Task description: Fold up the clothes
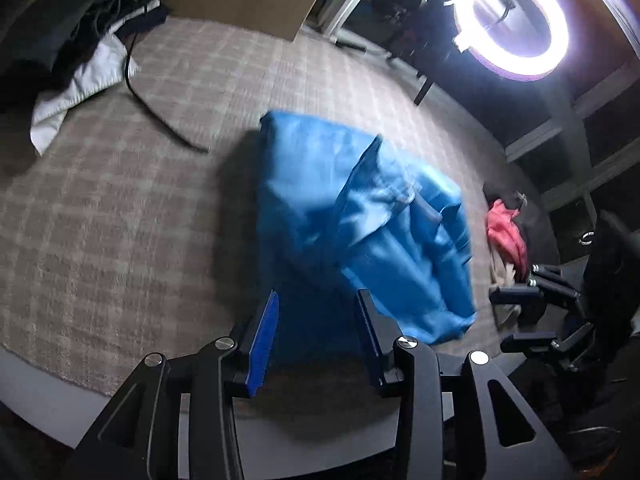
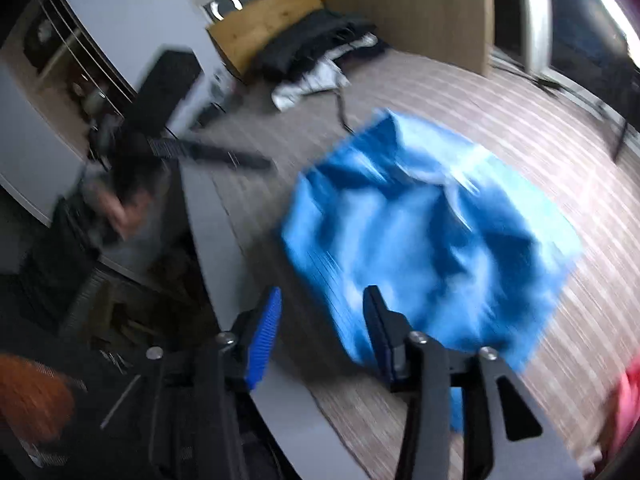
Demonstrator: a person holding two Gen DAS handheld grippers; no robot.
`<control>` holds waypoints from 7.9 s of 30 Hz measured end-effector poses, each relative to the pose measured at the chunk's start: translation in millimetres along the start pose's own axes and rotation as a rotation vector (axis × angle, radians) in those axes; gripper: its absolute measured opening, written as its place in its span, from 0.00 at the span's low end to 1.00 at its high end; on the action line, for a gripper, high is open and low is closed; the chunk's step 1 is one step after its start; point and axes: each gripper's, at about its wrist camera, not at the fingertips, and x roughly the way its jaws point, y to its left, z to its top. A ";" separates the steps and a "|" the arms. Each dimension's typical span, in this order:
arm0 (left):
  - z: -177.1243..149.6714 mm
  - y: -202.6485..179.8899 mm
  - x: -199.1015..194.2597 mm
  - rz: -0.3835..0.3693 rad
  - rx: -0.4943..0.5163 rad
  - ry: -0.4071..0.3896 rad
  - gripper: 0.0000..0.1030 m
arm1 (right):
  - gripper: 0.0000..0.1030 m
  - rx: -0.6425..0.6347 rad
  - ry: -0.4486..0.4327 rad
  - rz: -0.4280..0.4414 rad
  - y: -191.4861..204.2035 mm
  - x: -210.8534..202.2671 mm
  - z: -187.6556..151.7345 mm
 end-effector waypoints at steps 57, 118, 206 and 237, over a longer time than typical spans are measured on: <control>66.3 20.1 51.5 -0.262 0.424 0.264 0.10 | 0.04 0.818 -0.256 0.153 -34.6 115.0 -20.7; 3.8 -91.9 18.0 -0.047 0.513 0.126 0.50 | 0.38 0.784 -0.249 -0.234 -120.0 -11.8 -132.6; 88.6 2.6 80.2 -0.015 0.461 0.135 0.50 | 0.35 0.481 -0.154 -0.352 -123.3 19.0 -30.3; 60.2 67.1 52.8 -0.014 0.007 0.095 0.75 | 0.74 0.763 -0.289 -0.276 -151.1 -38.1 -125.7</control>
